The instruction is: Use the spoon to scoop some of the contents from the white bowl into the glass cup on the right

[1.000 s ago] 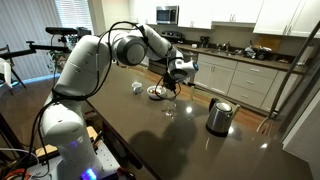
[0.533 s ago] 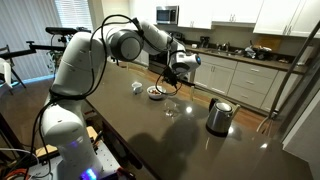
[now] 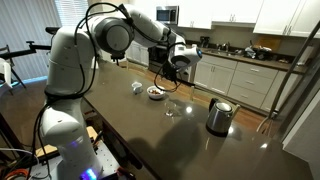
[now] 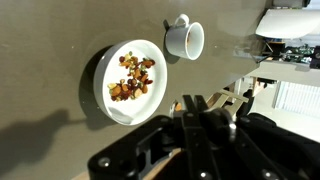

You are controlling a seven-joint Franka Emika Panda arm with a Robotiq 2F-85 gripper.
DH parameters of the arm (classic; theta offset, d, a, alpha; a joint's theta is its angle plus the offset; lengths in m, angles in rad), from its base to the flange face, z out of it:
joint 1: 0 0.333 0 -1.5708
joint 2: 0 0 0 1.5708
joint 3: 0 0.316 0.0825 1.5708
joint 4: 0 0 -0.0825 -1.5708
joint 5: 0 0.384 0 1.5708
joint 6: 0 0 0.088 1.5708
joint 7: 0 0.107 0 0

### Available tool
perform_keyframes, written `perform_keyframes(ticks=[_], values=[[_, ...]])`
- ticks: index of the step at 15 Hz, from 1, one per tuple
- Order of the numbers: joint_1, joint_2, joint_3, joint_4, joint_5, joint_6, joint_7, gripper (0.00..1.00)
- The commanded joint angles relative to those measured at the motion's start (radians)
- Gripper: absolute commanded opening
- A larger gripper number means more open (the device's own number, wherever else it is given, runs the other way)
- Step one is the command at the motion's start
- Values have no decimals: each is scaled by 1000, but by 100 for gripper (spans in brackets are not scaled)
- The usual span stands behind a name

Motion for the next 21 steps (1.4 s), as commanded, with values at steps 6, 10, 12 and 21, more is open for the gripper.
perform_keyframes(ticks=[6,10,12,21], values=[[-18,-109,-71,-188,114,-17,-64,6],[-22,-138,-110,-258,151,-19,-110,6],[-23,-154,-131,-284,144,-21,-122,6],[-25,-189,-190,-297,122,-25,-108,6]])
